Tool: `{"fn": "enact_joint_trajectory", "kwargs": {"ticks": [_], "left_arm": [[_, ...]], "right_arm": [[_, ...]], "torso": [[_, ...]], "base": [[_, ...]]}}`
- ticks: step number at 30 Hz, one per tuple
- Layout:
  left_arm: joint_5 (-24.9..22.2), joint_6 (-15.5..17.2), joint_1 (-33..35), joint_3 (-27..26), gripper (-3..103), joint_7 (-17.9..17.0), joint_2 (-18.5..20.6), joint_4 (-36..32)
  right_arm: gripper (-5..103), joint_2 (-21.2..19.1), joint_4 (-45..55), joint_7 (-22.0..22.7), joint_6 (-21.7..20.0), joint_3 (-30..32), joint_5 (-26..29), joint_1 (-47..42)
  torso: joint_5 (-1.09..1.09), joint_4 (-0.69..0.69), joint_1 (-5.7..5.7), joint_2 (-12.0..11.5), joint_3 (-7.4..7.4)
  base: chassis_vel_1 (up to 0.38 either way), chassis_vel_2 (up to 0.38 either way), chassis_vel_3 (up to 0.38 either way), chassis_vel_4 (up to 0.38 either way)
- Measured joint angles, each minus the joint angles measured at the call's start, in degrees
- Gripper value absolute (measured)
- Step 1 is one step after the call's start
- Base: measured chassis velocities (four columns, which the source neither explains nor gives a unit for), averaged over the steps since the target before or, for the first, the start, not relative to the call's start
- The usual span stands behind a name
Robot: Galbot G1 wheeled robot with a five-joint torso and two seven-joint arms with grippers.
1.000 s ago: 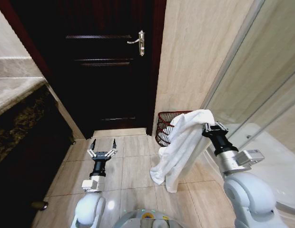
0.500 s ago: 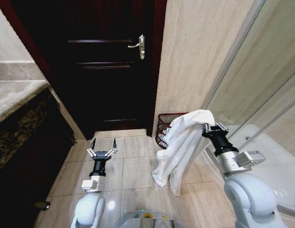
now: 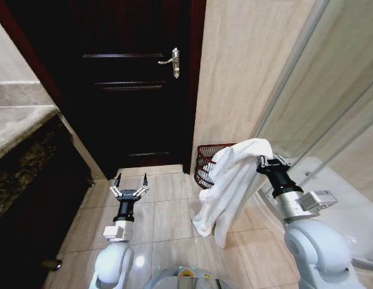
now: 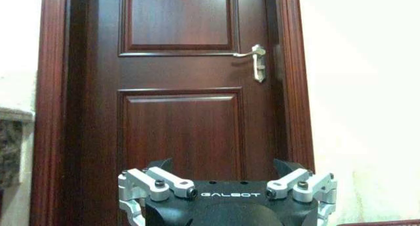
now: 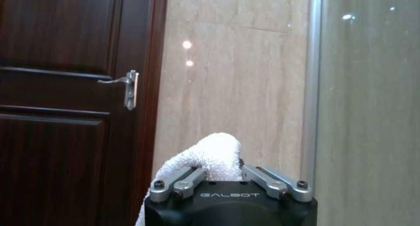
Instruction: Discard the used towel into the hamper.
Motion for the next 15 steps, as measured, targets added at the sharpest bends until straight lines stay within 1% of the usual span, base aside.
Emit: {"fn": "enact_joint_trajectory", "kwargs": {"ticks": [2,7,15], "left_arm": [[-0.01,0.15,-0.18,-0.08,100,-0.11,-0.03,0.00],[-0.06,0.24,-0.16,-0.20,100,-0.36,-0.03,0.00],[-0.05,0.63,-0.31,-0.19,100,-0.41,-0.04,-0.19]], "right_arm": [[7,0.13,0.00,-0.03,0.03,-0.08,-0.06,-0.04],[7,0.04,0.00,-0.05,0.05,-0.17,-0.08,-0.09],[7,0.01,-0.01,0.05,0.05,0.04,-0.08,-0.25]], "torso": [[-0.01,-0.01,0.24,0.63,0.38],[0.00,0.02,0.48,1.26,0.79],[-0.01,0.01,1.10,2.76,1.63]], "base": [[0.000,0.000,0.000,0.000],[0.000,0.000,0.000,0.000],[0.000,0.000,0.000,0.000]]}}
